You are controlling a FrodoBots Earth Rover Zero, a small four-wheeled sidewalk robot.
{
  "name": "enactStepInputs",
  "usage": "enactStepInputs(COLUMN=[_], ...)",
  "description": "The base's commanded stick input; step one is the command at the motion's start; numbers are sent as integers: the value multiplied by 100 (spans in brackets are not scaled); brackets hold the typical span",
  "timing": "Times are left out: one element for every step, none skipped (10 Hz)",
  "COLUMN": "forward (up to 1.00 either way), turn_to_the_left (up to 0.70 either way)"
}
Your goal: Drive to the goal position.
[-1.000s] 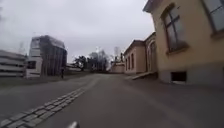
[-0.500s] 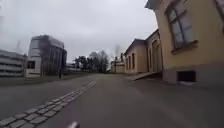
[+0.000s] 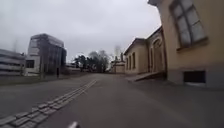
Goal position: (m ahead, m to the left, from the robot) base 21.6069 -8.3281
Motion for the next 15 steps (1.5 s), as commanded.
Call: enactStepInputs(forward=[100, 100, 100, 100, 100, 100, 100, 100, 100, 100, 100, 100, 100, 100, 100], turn_to_the_left=[0, 0, 0, 0, 0, 0, 0, 0, 0, 0, 0, 0, 0, 0, 0])
